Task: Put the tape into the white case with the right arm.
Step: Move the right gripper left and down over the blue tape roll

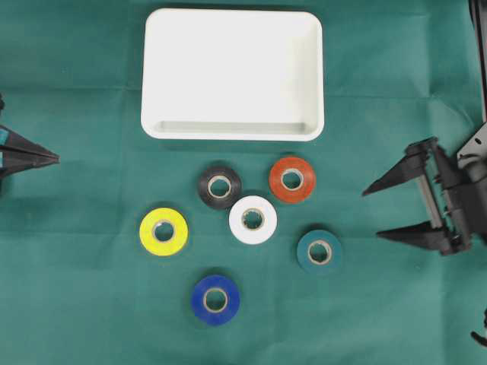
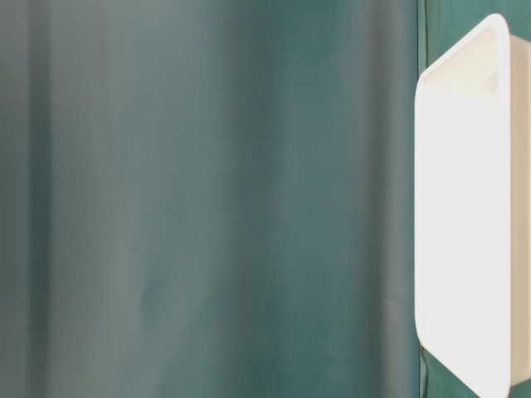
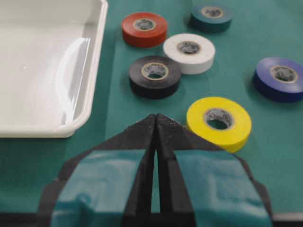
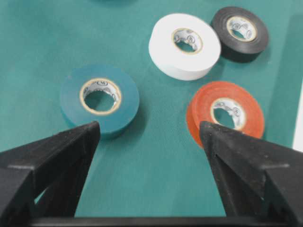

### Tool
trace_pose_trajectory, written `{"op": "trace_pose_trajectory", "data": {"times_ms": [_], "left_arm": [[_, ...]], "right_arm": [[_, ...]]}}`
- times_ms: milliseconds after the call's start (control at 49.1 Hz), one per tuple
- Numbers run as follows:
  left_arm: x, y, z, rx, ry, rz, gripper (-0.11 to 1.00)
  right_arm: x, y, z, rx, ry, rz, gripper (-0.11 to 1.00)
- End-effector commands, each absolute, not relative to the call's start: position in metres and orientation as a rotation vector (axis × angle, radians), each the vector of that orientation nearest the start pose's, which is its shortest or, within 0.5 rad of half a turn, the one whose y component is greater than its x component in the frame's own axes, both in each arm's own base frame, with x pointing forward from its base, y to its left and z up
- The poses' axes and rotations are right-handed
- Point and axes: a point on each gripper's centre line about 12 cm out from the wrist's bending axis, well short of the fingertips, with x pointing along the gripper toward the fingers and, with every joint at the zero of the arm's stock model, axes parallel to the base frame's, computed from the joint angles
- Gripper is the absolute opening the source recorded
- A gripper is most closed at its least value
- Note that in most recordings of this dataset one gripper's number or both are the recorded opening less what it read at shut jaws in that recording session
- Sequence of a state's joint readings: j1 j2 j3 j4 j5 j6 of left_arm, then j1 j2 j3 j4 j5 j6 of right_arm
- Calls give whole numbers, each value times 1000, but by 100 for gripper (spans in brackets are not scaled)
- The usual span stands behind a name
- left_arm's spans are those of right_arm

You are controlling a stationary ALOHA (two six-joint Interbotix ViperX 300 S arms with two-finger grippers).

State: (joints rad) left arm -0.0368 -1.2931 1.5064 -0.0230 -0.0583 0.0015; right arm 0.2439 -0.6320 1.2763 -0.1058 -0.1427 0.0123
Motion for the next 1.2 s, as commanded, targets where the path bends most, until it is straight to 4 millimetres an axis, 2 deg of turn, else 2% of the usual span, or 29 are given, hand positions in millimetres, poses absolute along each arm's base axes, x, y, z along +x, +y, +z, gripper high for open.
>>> {"op": "trace_pose_trajectory", "data": {"times_ms": [0,285,632,835,1182], "left_arm": [[140,-5,191,-20,143,-37,0],[139,-5,189,-21,146,-37,0],[139,-5,190,-23,140,-37,0],[138,-5,188,-23,145,-36,0],[137,-5,181,-24,162,-36,0]], "right_arm": [[227,61,177,-149,471,289,81],[289,87,181,-152,475,321,81],[366,115,167,-159,507,334,81],[401,135,164,-161,491,354,81],[445,147,152,-181,586,340,81]]}}
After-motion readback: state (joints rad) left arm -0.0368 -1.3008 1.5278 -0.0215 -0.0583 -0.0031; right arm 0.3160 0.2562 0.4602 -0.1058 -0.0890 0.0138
